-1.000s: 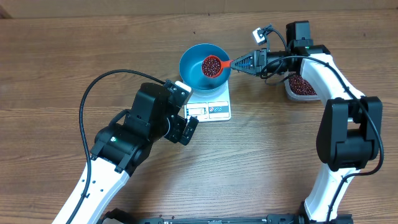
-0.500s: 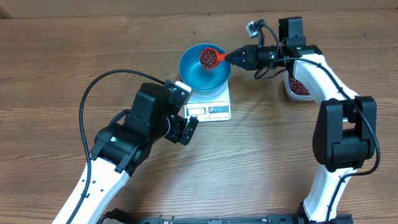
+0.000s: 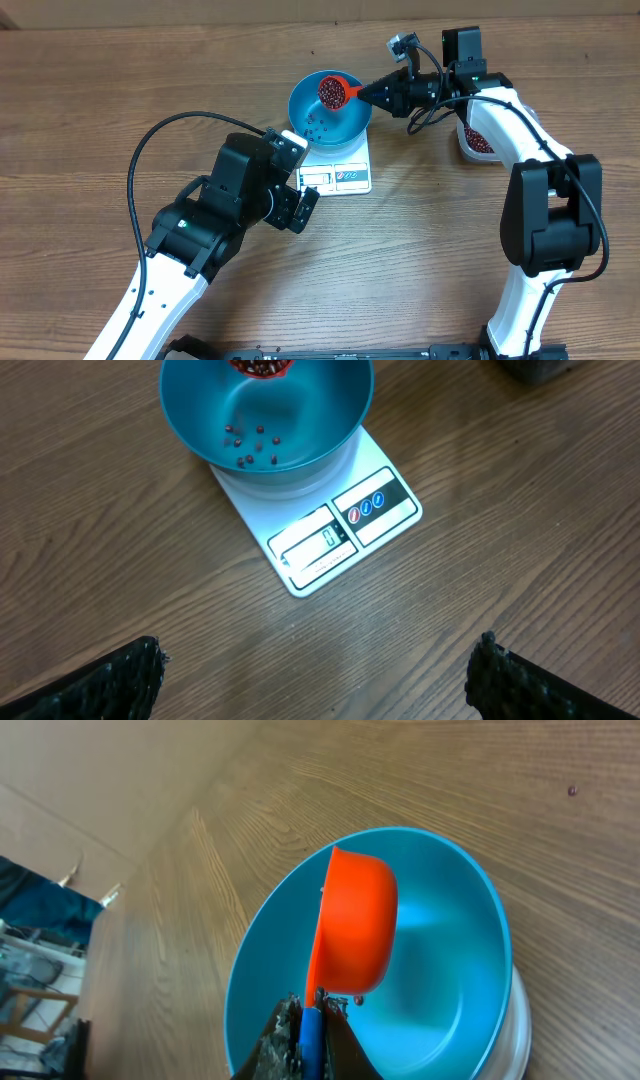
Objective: Scoop item into bowl and weigh 150g on scale
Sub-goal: 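Tilt the red scoop with the right gripper to pour beans into bowl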
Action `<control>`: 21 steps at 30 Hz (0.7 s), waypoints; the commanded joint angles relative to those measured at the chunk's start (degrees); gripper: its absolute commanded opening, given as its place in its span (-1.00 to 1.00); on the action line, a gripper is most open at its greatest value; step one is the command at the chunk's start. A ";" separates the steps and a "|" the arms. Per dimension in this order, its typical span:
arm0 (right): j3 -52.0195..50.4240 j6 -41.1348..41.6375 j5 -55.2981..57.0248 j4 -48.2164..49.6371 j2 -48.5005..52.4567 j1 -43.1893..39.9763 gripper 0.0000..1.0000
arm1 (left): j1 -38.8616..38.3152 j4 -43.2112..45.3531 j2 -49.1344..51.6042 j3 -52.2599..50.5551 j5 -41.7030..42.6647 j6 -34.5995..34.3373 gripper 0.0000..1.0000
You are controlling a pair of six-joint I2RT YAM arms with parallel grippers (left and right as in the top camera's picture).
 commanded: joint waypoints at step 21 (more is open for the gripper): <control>-0.22 -37.57 8.39 -4.35 0.28 0.24 -0.93 | -0.15 0.17 0.39 1.38 0.87 -0.55 0.99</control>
